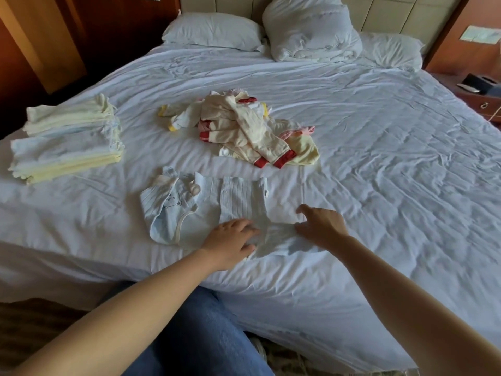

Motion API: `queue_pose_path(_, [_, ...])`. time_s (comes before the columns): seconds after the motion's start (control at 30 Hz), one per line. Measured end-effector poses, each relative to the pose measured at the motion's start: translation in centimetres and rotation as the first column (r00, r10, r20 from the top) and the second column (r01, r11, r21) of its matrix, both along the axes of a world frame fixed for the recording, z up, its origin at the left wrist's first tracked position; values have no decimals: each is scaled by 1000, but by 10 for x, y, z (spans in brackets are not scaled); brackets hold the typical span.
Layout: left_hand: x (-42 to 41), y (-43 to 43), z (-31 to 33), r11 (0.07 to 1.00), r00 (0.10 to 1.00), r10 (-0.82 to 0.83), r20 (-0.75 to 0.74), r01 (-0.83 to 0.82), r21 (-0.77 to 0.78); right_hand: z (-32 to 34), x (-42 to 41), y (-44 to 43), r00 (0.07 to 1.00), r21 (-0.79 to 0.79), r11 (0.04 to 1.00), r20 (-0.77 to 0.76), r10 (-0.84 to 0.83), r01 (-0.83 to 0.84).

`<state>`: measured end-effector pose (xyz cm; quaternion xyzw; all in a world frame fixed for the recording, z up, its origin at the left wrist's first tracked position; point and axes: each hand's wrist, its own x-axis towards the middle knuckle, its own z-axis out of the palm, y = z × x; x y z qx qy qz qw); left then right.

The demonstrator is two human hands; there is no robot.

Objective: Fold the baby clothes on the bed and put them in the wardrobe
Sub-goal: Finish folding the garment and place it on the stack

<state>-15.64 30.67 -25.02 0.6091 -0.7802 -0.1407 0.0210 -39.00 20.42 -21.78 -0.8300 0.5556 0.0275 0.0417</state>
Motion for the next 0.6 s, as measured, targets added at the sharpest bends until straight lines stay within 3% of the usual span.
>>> queue_pose_path(0.13, [-3,0,-4,997,996,-41,85,35,73,-5,-5,-1,992,-46,997,-112,51,-57])
queue_pose_path(0.27, [-4,8,-20,991,978,50,204,-73,108,-12,13,12,980,-59,982,75,186,-181])
queue_pose_path(0.33, [-4,11,-23,980,970,141,197,-164,108,-14,31,21,952,-30,964,155,265,-264])
queue_pose_path(0.47, [7,14,-10,981,982,188,21,-189,55,-24,51,27,928,42,942,192,320,-333])
queue_pose_path(0.53, [21,16,0,979,970,192,-148,-199,-37,-23,54,23,932,8,946,175,317,-324])
queue_pose_path(0.6, [46,17,5,953,962,195,-192,-232,-193,-17,67,17,928,-46,940,154,340,-337])
